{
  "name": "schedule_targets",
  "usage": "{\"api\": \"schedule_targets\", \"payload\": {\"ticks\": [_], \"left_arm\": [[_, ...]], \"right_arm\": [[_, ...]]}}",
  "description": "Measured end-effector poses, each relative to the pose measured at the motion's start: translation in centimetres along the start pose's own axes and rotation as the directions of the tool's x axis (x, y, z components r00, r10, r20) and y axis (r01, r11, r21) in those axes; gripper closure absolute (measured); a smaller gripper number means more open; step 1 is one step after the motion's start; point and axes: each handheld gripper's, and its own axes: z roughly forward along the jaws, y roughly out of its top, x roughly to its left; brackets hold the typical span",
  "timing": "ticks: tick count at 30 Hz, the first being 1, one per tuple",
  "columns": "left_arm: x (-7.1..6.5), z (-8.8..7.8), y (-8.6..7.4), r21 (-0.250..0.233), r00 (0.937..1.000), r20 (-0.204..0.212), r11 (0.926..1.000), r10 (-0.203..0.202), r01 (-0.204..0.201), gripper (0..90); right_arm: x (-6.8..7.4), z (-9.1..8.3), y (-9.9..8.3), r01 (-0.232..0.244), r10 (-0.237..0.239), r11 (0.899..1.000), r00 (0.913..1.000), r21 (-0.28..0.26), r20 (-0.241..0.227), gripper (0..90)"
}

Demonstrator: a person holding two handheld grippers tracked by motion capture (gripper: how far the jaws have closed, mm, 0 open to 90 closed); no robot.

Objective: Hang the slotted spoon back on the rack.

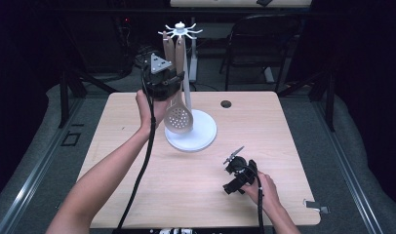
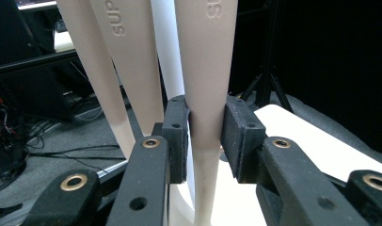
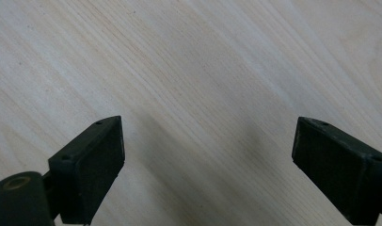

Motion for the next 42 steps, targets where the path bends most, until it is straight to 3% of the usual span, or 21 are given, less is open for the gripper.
{"api": "schedule_targets", "payload": {"ticks": [5,17,29,35,36,42], "left_arm": [[0.1,-0.2,-0.2,-0.005,1.0,-0.003,1.0,0.006,-0.006,68.1],[0.6,-1.3,-1.4,0.029,0.9996,-0.004,0.9992,0.027,-0.027,39.3],[2.3,-2.9,-4.1,0.115,0.9981,0.025,0.9916,0.056,-0.059,21.7],[3.1,-3.9,-6.0,0.175,0.9959,0.03,0.9806,0.085,-0.089,17.6],[3.2,-4.0,-6.2,0.185,0.9954,0.034,0.9783,0.089,-0.094,17.2],[4.0,-5.1,-8.6,0.238,0.9957,0.038,0.9669,0.085,-0.091,15.8]], "right_arm": [[0.1,0.1,-0.1,-0.012,0.012,1.0,0.9999,-0.021,-0.003,9.4],[0.0,-0.1,-0.1,-0.004,0.004,1.0,1.0,-0.021,0.004,9.3],[-0.1,-0.2,-0.1,-0.007,0.008,1.0,0.9999,-0.029,0.007,9.1],[0.0,-0.1,-0.1,-0.022,0.022,0.999,0.9997,-0.047,0.003,9.1],[-0.1,-0.2,-0.1,-0.008,0.008,1.0,0.9999,-0.03,0.014,9.0],[0.0,-0.4,-0.1,-0.004,0.004,0.999,1.0,-0.032,0.009,9.0]]}}
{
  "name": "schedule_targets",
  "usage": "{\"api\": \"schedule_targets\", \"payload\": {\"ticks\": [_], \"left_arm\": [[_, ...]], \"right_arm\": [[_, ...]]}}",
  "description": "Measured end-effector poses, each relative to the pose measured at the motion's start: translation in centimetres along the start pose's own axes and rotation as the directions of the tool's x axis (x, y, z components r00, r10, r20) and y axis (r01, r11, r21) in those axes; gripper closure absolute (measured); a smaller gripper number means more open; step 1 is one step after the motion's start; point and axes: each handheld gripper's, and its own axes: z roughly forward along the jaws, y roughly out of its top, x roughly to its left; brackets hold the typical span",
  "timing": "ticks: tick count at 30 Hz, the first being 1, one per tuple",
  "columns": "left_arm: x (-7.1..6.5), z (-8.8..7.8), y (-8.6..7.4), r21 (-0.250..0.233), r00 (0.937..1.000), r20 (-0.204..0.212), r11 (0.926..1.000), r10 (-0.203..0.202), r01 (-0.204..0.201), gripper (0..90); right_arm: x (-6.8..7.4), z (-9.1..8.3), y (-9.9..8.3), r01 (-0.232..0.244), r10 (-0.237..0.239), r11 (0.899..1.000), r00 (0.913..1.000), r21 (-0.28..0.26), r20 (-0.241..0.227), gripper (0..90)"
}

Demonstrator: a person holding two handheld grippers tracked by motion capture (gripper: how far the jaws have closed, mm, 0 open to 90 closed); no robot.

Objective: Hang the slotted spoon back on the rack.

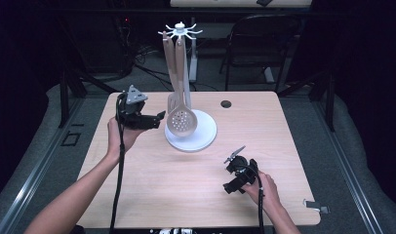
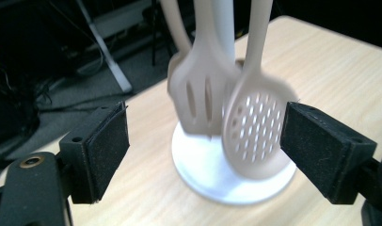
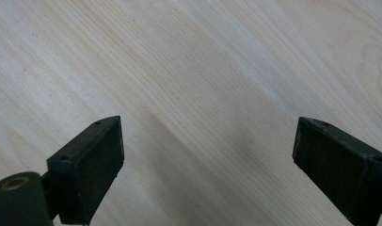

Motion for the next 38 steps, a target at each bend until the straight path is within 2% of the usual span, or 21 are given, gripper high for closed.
{"api": "schedule_targets", "payload": {"ticks": [10,18,23,29,31,35,37,38], "left_arm": [[1.1,-0.5,-5.1,0.077,0.9993,-0.007,0.9964,-0.035,0.036,14.8],[1.1,-0.7,-8.3,0.125,0.9979,0.0,0.99,-0.065,0.065,14.8],[1.2,-0.7,-10.2,0.179,0.9969,0.009,0.9809,-0.078,0.075,14.6],[0.9,-0.5,-12.3,0.214,0.9959,-0.012,0.9726,-0.089,0.09,14.4],[0.8,-0.1,-13.2,0.25,0.9964,-0.001,0.9646,-0.085,0.083,14.4],[0.9,0.5,-13.8,0.278,0.9945,0.011,0.9558,-0.104,0.097,13.2],[1.0,0.9,-13.8,0.275,0.995,0.005,0.9567,-0.1,0.095,12.4],[1.0,1.1,-13.9,0.277,0.9945,0.01,0.956,-0.104,0.098,12.1]], "right_arm": [[0.0,0.0,0.0,-0.003,0.003,1.0,1.0,0.003,0.008,8.9],[0.1,0.1,0.0,-0.004,0.004,1.0,1.0,0.005,0.007,9.0],[0.1,0.0,0.0,0.005,-0.005,1.0,0.9999,0.012,0.013,9.0],[0.1,0.0,-0.1,0.005,-0.006,1.0,0.9999,0.014,0.013,9.0],[0.1,0.0,-0.1,0.003,-0.004,1.0,0.9999,0.012,0.01,9.0],[0.0,0.1,-0.2,0.002,-0.002,1.0,0.9999,0.006,0.017,8.8],[0.0,0.1,-0.1,0.012,-0.012,1.0,0.9997,0.005,0.022,8.4],[0.1,0.2,-0.2,-0.006,0.007,1.0,0.9999,-0.021,0.008,8.1]]}}
